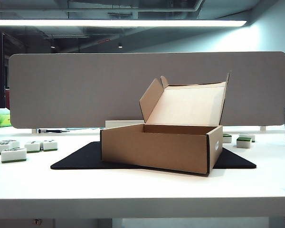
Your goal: Pick up four mahjong tiles and put them into the paper box.
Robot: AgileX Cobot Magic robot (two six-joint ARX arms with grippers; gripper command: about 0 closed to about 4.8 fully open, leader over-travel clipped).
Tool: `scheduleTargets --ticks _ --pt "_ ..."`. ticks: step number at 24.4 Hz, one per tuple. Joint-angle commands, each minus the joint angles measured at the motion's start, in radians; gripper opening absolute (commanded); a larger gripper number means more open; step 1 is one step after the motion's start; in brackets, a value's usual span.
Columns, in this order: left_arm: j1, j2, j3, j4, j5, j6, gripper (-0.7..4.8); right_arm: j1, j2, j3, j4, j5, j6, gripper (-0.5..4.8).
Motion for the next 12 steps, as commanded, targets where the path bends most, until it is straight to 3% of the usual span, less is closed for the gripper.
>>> scheduleTargets --ticks 1,5,12 --pt "0.0 0.002 -0.09 0.195 -0.023 -0.082 -0.02 0.0 -0.008 0.002 0.016 -0.001 0.0 -0.01" --pt "0.0 0.001 -0.167 0.296 -0.023 -0.111 -0.02 0.0 -0.008 0.002 0.016 -0.001 0.0 -0.01" --pt "0.014 -0.02 -0.205 0.272 -0.023 -0.117 -0.02 0.0 -0.008 0.002 0.016 -0.001 0.0 -0.01"
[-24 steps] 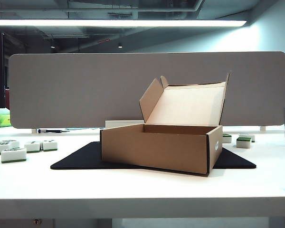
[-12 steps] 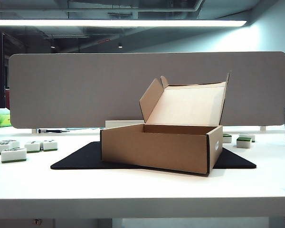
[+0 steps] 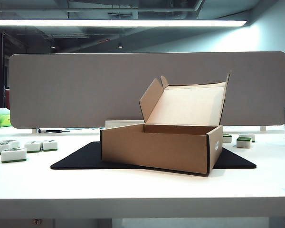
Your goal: Pick up four mahjong tiles and put them into the paper box.
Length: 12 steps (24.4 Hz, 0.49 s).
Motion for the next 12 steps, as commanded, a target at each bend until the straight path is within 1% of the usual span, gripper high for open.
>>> scheduleTargets --ticks 1,4,7,12 --pt "0.021 -0.027 0.0 -0.033 -0.001 -0.006 -0.02 0.0 -0.008 0.002 0.016 -0.001 0.0 -0.01" --pt "0.051 -0.03 0.0 -0.044 0.0 -0.011 -0.02 0.0 -0.008 0.002 0.016 -0.001 0.0 -0.01" --pt "0.055 -0.03 0.0 -0.077 0.0 -0.013 -0.02 0.0 -0.008 0.002 0.016 -0.001 0.0 -0.01" --pt "0.054 -0.03 0.0 -0.207 -0.001 -0.014 -0.02 0.0 -0.008 0.002 0.016 -0.001 0.0 -0.01"
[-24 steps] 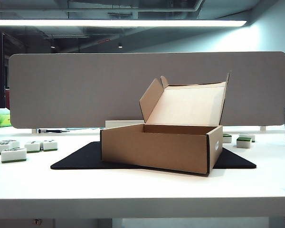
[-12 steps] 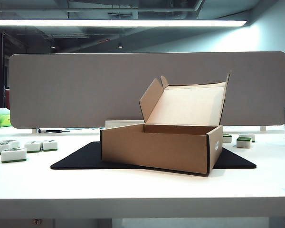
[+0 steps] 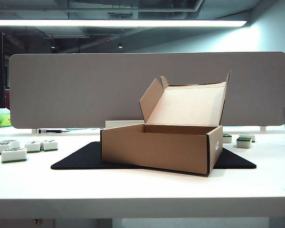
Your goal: Pick up four mahjong tiles and put them into the paper box.
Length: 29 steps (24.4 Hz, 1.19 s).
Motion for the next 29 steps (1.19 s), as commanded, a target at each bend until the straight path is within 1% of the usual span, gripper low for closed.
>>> scheduleTargets --ticks 1,21,22,23,24,26,29 --pt "0.001 0.001 0.002 -0.055 0.0 -0.003 -0.02 0.0 -0.008 0.002 0.016 -0.001 0.0 -0.01" --pt "0.001 0.001 0.002 -0.053 0.007 -0.006 -0.02 0.0 -0.008 0.002 0.016 -0.001 -0.001 -0.01" --pt "0.001 0.001 0.002 -0.053 0.007 -0.006 -0.02 0.0 -0.008 0.002 0.016 0.005 -0.035 -0.01" --pt "0.001 0.001 0.002 -0.053 0.007 -0.006 -0.02 0.0 -0.008 0.002 0.016 0.027 -0.091 -0.01" --pt "0.001 0.001 0.002 -0.053 0.007 -0.006 -0.02 0.0 -0.008 0.0 0.019 0.071 -0.108 -0.01" --pt "0.001 0.001 0.002 -0.053 0.006 -0.006 -0.02 0.002 -0.009 0.0 0.025 0.127 -0.106 -0.01" --pt "0.001 0.001 0.002 -0.053 0.006 -0.006 -0.02 0.002 -0.009 0.0 0.033 0.179 -0.105 -0.01"
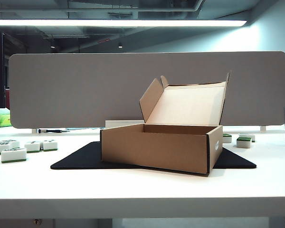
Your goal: Pick up four mahjong tiles and put them into the paper box.
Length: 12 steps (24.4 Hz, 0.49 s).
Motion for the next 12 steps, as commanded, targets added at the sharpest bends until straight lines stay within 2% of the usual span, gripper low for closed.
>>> scheduleTargets --ticks 1,9,12 --pt "0.001 0.0 0.001 -0.014 0.005 -0.002 -0.02 0.002 -0.009 -0.001 0.032 0.079 -0.004 -0.01" --pt "0.001 0.0 0.001 -0.014 0.005 -0.002 -0.02 0.024 -0.009 -0.029 0.077 0.214 0.036 -0.01" --pt "0.001 0.0 0.001 -0.014 0.005 -0.002 -0.02 0.028 -0.009 -0.037 0.089 0.234 0.047 -0.01"
